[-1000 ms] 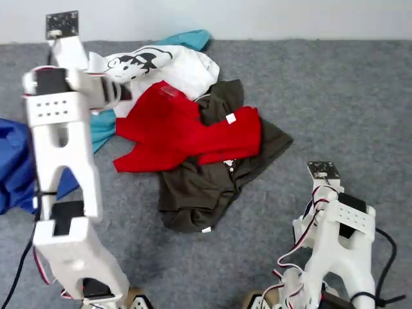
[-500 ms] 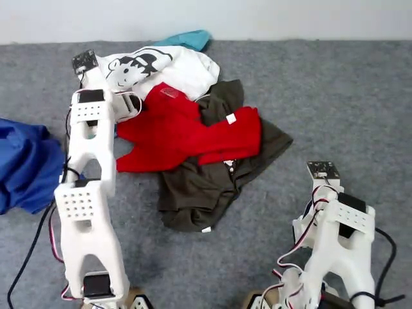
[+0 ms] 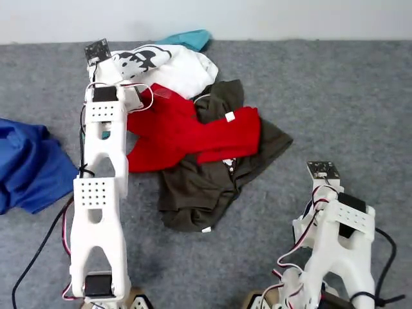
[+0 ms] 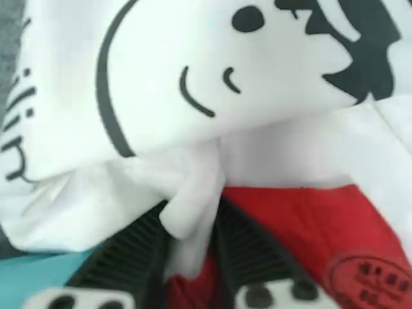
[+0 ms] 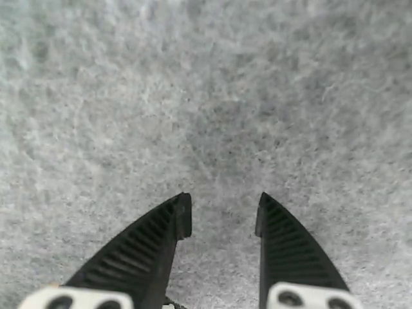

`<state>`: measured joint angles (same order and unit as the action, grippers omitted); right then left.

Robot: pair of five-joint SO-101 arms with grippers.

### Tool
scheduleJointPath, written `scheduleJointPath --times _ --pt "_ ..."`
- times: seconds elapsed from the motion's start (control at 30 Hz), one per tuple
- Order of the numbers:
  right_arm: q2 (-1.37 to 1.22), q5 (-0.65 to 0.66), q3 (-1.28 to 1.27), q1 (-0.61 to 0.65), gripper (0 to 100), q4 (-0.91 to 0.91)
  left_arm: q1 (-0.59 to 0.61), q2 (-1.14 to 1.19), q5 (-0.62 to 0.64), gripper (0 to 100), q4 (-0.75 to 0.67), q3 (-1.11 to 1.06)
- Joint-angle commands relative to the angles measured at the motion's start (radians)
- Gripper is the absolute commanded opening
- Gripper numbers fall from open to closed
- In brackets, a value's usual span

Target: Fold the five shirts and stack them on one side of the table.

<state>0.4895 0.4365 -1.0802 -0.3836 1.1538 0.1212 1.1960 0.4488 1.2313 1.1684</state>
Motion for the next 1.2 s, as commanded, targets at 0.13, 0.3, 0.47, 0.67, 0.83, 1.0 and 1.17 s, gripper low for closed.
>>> scheduleJointPath --times 0.13,0.3,0.47,0.67,0.83,1.0,1.17 --pt "-0.001 -0.006 0.002 -0.008 17.8 -0.008 0.135 -0.057 0.000 1 0.377 0.513" --pt "-0.001 -0.006 0.002 -0.008 17.8 -0.010 0.256 -0.242 -0.003 1 0.525 0.483" --pt "-0.001 -0.006 0.002 -0.008 17.8 -0.010 0.404 -0.443 -0.002 1 0.525 0.510" --pt "-0.001 -0.008 0.002 -0.007 17.8 -0.010 0.508 -0.703 -0.002 1 0.525 0.504" --pt "-0.001 -0.008 0.002 -0.007 17.8 -0.010 0.605 -0.853 -0.002 1 0.525 0.504" --pt "-0.001 -0.008 0.002 -0.007 17.8 -0.010 0.666 -0.950 -0.003 1 0.522 0.507" --pt "-0.001 -0.008 0.002 -0.007 17.8 -0.008 0.678 -0.948 -0.003 1 0.523 0.483"
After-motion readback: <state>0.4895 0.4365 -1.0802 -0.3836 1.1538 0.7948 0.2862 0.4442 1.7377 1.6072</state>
